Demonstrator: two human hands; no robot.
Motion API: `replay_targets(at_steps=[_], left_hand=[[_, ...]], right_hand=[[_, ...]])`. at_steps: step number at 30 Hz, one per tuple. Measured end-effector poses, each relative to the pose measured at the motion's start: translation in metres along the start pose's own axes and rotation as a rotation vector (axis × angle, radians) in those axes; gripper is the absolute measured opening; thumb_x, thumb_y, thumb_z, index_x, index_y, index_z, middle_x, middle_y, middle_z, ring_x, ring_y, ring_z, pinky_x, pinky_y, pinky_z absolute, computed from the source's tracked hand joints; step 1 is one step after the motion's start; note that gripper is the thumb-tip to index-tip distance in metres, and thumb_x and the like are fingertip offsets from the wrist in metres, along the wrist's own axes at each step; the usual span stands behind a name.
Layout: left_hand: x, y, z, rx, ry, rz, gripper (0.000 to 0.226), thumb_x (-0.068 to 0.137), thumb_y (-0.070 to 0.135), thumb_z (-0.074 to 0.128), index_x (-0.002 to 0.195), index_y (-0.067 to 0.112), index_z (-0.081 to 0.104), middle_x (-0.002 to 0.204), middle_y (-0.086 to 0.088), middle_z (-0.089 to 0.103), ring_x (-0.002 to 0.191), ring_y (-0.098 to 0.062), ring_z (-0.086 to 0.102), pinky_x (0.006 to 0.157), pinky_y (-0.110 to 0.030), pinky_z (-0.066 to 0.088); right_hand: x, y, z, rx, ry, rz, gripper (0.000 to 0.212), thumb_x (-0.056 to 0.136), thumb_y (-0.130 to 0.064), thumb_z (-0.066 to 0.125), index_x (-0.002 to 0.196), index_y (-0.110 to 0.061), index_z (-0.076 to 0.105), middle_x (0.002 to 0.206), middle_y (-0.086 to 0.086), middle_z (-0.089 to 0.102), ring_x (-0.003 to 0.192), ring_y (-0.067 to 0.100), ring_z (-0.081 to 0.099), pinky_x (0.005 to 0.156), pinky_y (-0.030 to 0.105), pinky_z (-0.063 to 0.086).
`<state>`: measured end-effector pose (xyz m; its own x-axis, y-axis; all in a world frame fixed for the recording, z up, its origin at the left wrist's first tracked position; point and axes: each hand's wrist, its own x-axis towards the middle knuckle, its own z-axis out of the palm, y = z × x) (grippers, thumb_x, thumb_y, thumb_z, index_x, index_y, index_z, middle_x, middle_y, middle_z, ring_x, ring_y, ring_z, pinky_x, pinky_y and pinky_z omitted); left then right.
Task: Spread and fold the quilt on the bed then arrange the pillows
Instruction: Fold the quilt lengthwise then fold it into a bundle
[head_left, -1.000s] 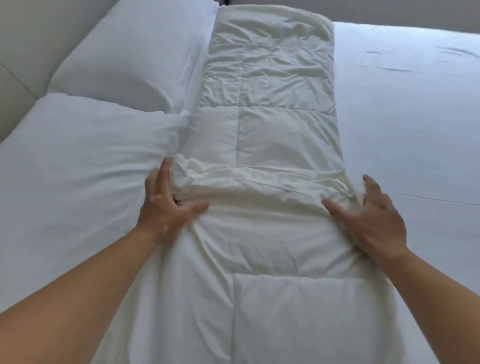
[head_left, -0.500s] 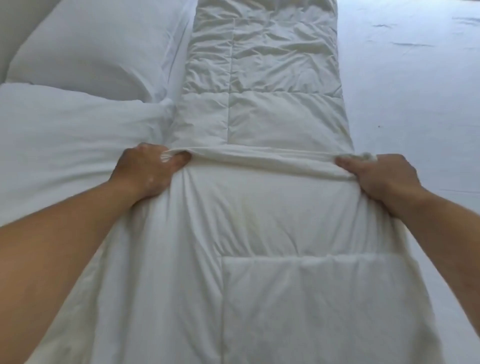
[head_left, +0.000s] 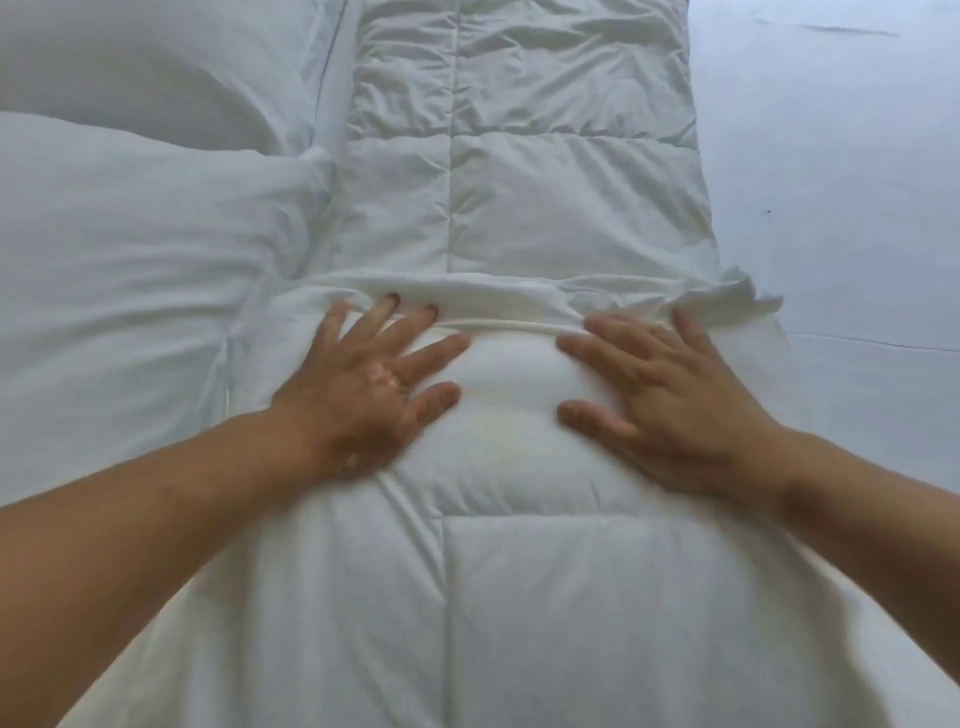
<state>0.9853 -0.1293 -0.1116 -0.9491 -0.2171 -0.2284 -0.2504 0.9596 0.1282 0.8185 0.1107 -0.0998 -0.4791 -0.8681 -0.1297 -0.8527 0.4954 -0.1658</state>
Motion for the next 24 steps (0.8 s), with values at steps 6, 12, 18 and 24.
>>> replay_targets(at_steps=[6, 12, 18, 24], left_hand=[[0.048, -0.042, 0.056, 0.055, -0.050, -0.037, 0.083, 0.079, 0.082, -0.012, 0.153, 0.048, 0.006, 0.163, 0.009, 0.016, 0.149, -0.025, 0.016, 0.114, -0.063, 0.015], [0.039, -0.031, 0.035, 0.038, -0.160, -0.145, 0.074, 0.086, 0.080, 0.008, 0.153, 0.048, 0.008, 0.164, 0.006, 0.012, 0.151, -0.025, 0.006, 0.118, -0.062, 0.005], [-0.098, 0.059, 0.013, -0.080, 0.109, 0.119, 0.071, 0.090, 0.072, 0.022, 0.154, 0.042, 0.020, 0.166, 0.003, 0.015, 0.153, -0.024, 0.008, 0.119, -0.061, 0.007], [-0.118, -0.036, 0.060, 0.190, -0.124, 0.028, 0.070, 0.091, 0.073, 0.004, 0.155, 0.045, -0.002, 0.167, 0.009, -0.005, 0.153, -0.014, -0.006, 0.118, -0.062, -0.001]], right_hand=[[0.034, 0.054, 0.062, 0.043, -0.114, 0.124, 0.091, 0.080, -0.089, 0.005, 0.155, -0.041, 0.024, 0.162, -0.006, 0.032, 0.151, 0.016, 0.025, 0.123, 0.050, 0.008], [0.025, 0.034, 0.039, -0.022, -0.160, 0.188, 0.088, 0.083, -0.087, 0.013, 0.154, -0.037, 0.023, 0.165, 0.004, 0.020, 0.153, 0.025, 0.016, 0.121, 0.057, 0.006], [-0.103, -0.079, 0.008, 0.007, -0.011, 0.052, 0.078, 0.090, -0.078, 0.024, 0.156, -0.037, 0.027, 0.168, 0.002, 0.018, 0.155, 0.027, 0.013, 0.120, 0.063, 0.012], [-0.141, 0.000, 0.057, -0.073, -0.154, 0.307, 0.085, 0.088, -0.082, 0.008, 0.160, -0.037, 0.008, 0.169, -0.010, 0.005, 0.155, 0.013, 0.003, 0.121, 0.062, 0.006]])
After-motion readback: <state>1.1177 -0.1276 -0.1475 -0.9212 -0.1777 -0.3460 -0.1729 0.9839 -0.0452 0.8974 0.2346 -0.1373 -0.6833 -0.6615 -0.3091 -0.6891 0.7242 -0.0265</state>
